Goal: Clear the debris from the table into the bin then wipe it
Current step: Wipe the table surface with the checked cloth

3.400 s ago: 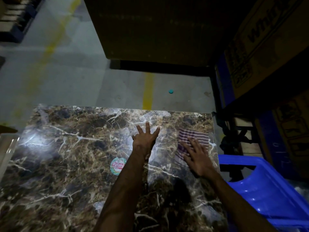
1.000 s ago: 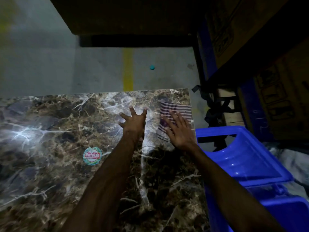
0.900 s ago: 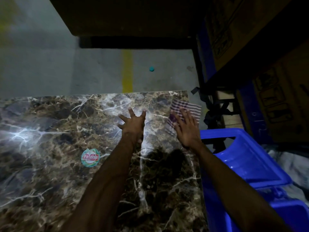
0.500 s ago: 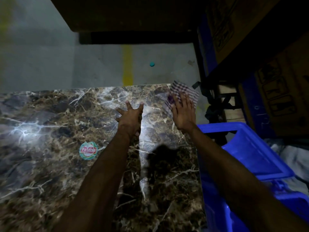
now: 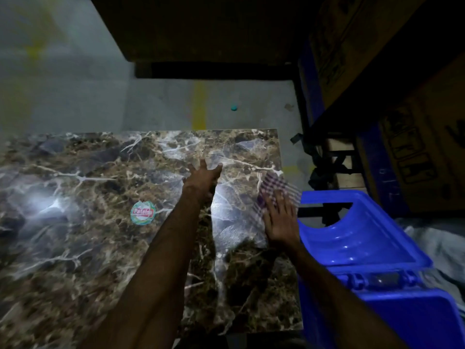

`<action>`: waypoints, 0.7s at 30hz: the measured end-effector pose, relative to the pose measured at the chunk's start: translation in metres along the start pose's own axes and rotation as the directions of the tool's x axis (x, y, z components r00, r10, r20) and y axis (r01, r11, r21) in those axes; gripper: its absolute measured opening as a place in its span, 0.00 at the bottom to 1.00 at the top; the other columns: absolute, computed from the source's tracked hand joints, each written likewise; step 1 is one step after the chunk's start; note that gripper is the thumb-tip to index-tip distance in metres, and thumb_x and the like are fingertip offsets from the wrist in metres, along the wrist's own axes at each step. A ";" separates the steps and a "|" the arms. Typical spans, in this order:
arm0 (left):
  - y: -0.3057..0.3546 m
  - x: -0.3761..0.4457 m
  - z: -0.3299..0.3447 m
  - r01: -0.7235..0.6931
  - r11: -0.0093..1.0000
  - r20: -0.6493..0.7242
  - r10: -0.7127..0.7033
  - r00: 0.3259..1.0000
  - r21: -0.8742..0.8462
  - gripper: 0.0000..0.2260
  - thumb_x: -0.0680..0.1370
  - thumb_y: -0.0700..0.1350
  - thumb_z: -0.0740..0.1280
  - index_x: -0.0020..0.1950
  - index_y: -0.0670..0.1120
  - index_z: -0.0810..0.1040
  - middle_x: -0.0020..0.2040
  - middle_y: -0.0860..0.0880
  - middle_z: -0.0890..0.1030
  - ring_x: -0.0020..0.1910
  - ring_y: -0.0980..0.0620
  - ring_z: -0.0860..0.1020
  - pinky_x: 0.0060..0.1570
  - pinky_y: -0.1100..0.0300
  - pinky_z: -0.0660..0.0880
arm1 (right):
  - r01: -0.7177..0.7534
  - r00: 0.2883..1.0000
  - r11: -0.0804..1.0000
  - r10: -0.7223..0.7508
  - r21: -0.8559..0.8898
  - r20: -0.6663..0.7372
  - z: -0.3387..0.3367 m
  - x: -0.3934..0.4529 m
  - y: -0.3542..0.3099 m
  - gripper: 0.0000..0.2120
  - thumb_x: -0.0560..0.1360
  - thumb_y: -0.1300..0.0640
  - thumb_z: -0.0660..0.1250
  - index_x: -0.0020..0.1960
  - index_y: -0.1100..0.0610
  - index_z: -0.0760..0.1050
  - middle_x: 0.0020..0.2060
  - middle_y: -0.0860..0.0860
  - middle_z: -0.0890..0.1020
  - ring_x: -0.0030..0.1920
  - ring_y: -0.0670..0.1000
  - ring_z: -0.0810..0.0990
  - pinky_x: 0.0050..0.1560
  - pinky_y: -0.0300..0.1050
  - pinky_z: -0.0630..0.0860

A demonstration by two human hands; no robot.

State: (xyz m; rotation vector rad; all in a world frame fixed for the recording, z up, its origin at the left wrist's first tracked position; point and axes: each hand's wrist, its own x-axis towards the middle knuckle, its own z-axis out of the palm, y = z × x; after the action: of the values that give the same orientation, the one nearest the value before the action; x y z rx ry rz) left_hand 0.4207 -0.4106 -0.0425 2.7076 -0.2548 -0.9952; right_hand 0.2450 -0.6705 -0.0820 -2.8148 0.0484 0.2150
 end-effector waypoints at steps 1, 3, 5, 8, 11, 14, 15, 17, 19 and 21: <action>-0.006 0.001 0.009 0.008 0.999 -0.042 -0.010 0.999 -0.049 0.38 0.74 0.65 0.72 0.79 0.67 0.56 0.84 0.50 0.54 0.80 0.37 0.60 0.74 0.35 0.65 | -0.002 1.000 1.000 0.002 0.008 -0.022 -0.006 0.025 -0.002 0.28 0.86 0.45 0.47 0.85 0.46 0.48 0.83 0.55 0.55 0.84 0.58 0.49 0.80 0.60 0.53; -0.017 0.010 0.022 -0.007 0.999 -0.090 0.003 0.996 -0.043 0.41 0.68 0.73 0.72 0.78 0.68 0.61 0.81 0.51 0.64 0.79 0.41 0.63 0.73 0.37 0.66 | -0.028 0.998 1.000 0.028 0.003 -0.050 -0.015 0.071 -0.008 0.28 0.85 0.44 0.48 0.84 0.45 0.50 0.83 0.56 0.57 0.83 0.59 0.53 0.80 0.60 0.55; -0.014 -0.010 0.021 -0.073 0.990 -0.014 0.076 0.997 0.120 0.40 0.73 0.59 0.76 0.79 0.67 0.58 0.82 0.40 0.58 0.79 0.29 0.58 0.72 0.31 0.64 | -0.063 0.998 0.998 0.063 0.022 -0.020 -0.015 0.106 -0.011 0.28 0.84 0.43 0.46 0.84 0.42 0.50 0.84 0.54 0.55 0.83 0.58 0.51 0.80 0.60 0.52; -0.005 -0.039 0.031 -0.036 0.995 0.025 0.034 0.999 0.093 0.55 0.68 0.48 0.81 0.81 0.67 0.47 0.82 0.37 0.37 0.79 0.26 0.42 0.72 0.25 0.57 | -0.051 0.999 0.998 0.051 0.023 0.006 -0.009 0.113 -0.011 0.29 0.84 0.41 0.43 0.84 0.41 0.50 0.84 0.52 0.52 0.83 0.57 0.50 0.81 0.61 0.49; -0.001 -0.062 0.051 -0.032 0.990 0.086 0.020 0.996 0.140 0.59 0.66 0.49 0.83 0.81 0.67 0.43 0.82 0.38 0.35 0.76 0.22 0.37 0.71 0.23 0.55 | 0.042 0.999 0.999 -0.042 0.021 0.013 -0.005 0.071 -0.010 0.29 0.84 0.42 0.43 0.84 0.45 0.52 0.84 0.54 0.54 0.83 0.58 0.51 0.80 0.62 0.52; 0.000 -0.077 0.064 -0.058 0.988 0.098 0.044 0.994 0.145 0.62 0.63 0.55 0.84 0.82 0.64 0.41 0.80 0.37 0.34 0.75 0.24 0.32 0.71 0.22 0.53 | 0.082 0.997 0.997 -0.082 -0.003 0.002 0.006 -0.002 -0.012 0.27 0.85 0.45 0.48 0.84 0.46 0.54 0.83 0.54 0.56 0.83 0.60 0.53 0.80 0.62 0.55; 0.001 -0.086 0.067 -0.087 0.984 0.095 0.072 0.993 0.154 0.62 0.62 0.61 0.82 0.83 0.62 0.41 0.80 0.36 0.34 0.75 0.27 0.30 0.72 0.23 0.51 | 0.091 0.996 0.996 -0.091 -0.009 -0.005 0.012 -0.030 -0.013 0.27 0.86 0.45 0.49 0.84 0.45 0.53 0.83 0.54 0.55 0.83 0.59 0.53 0.80 0.62 0.54; 0.006 -0.109 0.078 -0.098 0.990 0.072 0.091 0.993 0.103 0.58 0.63 0.74 0.71 0.84 0.60 0.43 0.81 0.38 0.35 0.76 0.32 0.29 0.73 0.25 0.46 | 0.095 0.995 0.995 -0.095 0.010 0.002 0.024 -0.087 -0.015 0.28 0.85 0.44 0.50 0.84 0.43 0.50 0.84 0.52 0.52 0.83 0.59 0.52 0.80 0.61 0.53; 0.009 -0.136 0.099 -0.080 0.997 -0.030 0.080 0.996 0.023 0.49 0.68 0.80 0.58 0.83 0.64 0.43 0.83 0.44 0.34 0.79 0.32 0.34 0.74 0.25 0.44 | 0.089 0.996 0.996 -0.089 0.009 0.002 0.034 -0.143 -0.019 0.29 0.85 0.44 0.51 0.84 0.42 0.48 0.84 0.51 0.51 0.83 0.58 0.51 0.80 0.61 0.53; 0.008 -0.162 0.143 -0.110 0.994 -0.208 0.111 0.972 0.015 0.39 0.77 0.76 0.50 0.83 0.64 0.41 0.83 0.48 0.35 0.81 0.36 0.36 0.75 0.29 0.44 | 0.060 0.998 0.998 -0.060 -0.014 -0.011 0.042 -0.191 -0.026 0.31 0.83 0.44 0.54 0.84 0.41 0.49 0.84 0.51 0.52 0.83 0.58 0.53 0.80 0.61 0.55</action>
State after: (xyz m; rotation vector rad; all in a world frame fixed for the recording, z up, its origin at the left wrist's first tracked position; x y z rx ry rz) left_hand 0.2050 -0.4022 -0.0469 2.7389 -0.3626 -0.6744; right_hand 0.0518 -0.6303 -0.0843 -2.8266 -0.0348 0.1866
